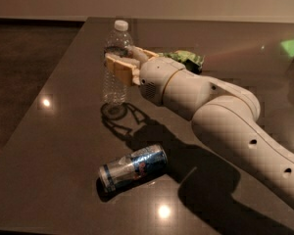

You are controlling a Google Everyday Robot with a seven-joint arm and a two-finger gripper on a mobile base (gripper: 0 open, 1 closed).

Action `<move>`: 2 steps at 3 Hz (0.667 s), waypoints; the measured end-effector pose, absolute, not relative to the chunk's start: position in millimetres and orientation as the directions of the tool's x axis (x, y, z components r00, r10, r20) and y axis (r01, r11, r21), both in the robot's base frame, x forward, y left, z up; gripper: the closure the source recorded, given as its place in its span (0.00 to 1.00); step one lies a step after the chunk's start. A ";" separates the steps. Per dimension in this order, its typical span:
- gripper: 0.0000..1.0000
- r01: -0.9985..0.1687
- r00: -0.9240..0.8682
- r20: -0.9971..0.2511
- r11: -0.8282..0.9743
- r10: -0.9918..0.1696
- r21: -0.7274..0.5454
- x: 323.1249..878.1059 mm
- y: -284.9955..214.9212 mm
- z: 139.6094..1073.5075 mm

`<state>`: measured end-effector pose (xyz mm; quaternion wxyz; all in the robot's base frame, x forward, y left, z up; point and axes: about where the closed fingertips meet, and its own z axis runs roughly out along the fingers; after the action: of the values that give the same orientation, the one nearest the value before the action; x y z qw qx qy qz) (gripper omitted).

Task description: Place water bottle upright

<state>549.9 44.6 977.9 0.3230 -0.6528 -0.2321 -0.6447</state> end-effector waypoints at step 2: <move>1.00 0.740 0.015 1.000 -0.673 -0.016 -0.022 542.5 50.7 964.3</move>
Offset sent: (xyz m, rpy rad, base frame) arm -0.0099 0.0036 -0.0217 -0.1429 -0.0692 0.0294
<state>542.5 50.7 964.3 0.2932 -0.6494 -0.2787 -0.6440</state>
